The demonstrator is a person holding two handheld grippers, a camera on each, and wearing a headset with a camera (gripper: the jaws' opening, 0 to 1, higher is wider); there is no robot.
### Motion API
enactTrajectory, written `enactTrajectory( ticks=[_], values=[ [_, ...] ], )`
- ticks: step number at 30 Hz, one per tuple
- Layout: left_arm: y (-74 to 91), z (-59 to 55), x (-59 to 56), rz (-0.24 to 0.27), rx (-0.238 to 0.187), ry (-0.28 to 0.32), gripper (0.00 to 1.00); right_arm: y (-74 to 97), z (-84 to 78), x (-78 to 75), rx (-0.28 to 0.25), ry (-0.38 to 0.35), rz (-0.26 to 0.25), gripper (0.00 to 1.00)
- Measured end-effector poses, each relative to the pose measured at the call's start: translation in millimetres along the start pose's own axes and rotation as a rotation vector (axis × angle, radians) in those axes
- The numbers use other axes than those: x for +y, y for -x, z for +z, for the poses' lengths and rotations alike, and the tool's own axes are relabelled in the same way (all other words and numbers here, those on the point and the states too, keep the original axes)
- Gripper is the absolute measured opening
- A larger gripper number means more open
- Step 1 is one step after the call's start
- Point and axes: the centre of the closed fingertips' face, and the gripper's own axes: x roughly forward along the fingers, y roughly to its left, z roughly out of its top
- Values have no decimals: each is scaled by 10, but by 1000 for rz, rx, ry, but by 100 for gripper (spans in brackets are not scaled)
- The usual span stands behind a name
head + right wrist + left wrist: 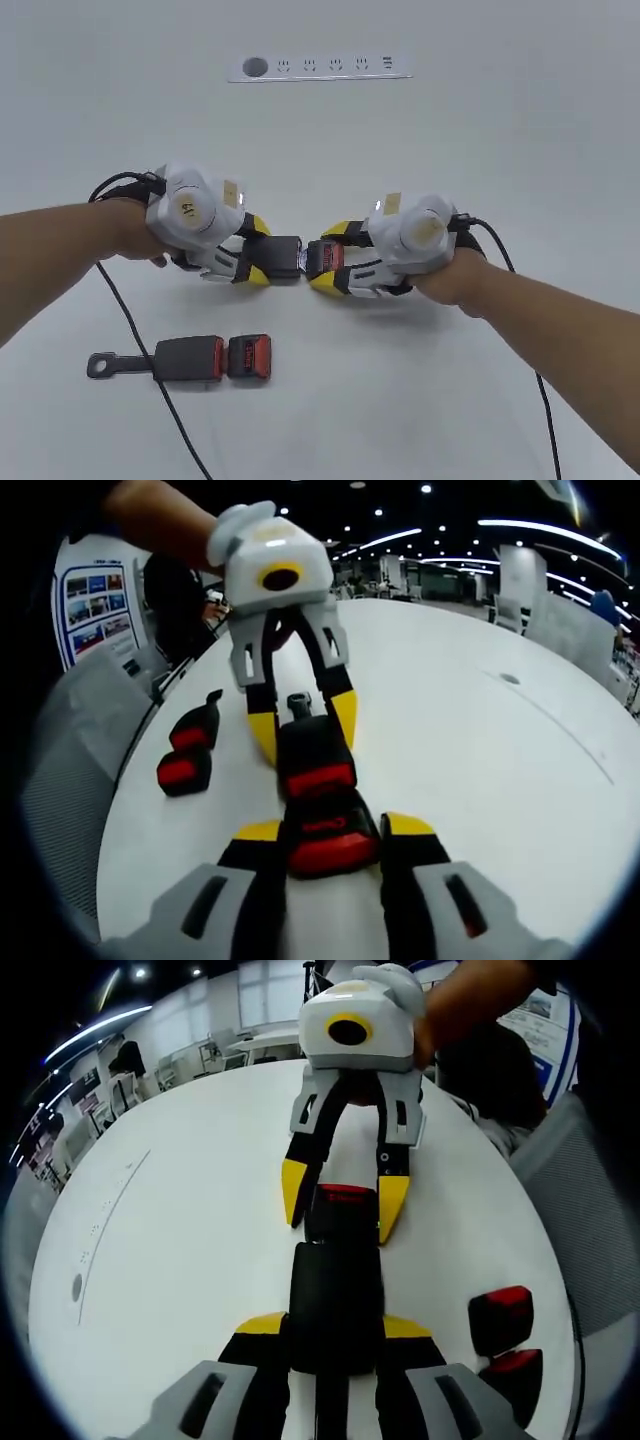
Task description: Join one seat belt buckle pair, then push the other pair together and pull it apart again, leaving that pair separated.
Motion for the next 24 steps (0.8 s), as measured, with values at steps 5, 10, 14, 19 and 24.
enactTrajectory(
  ticks=[5, 10, 14, 19, 24],
  values=[
    [-3, -2, 4, -1, 5, -4, 33, -7, 4, -3, 13, 5, 1, 36],
    [-8, 0, 3, -2, 7, -5, 34, -21, 6, -4, 26, 16, -3, 36],
    [-12, 1, 4, -3, 9, -9, 34, -24, 9, -9, 29, 17, -8, 36],
    [-16, 2, 6, -3, 7, -10, 34, -26, 10, -16, 29, 17, -10, 36],
    [-19, -3, 10, -4, 0, -8, 34, -21, 8, -18, 25, 23, -3, 37]
  ],
)
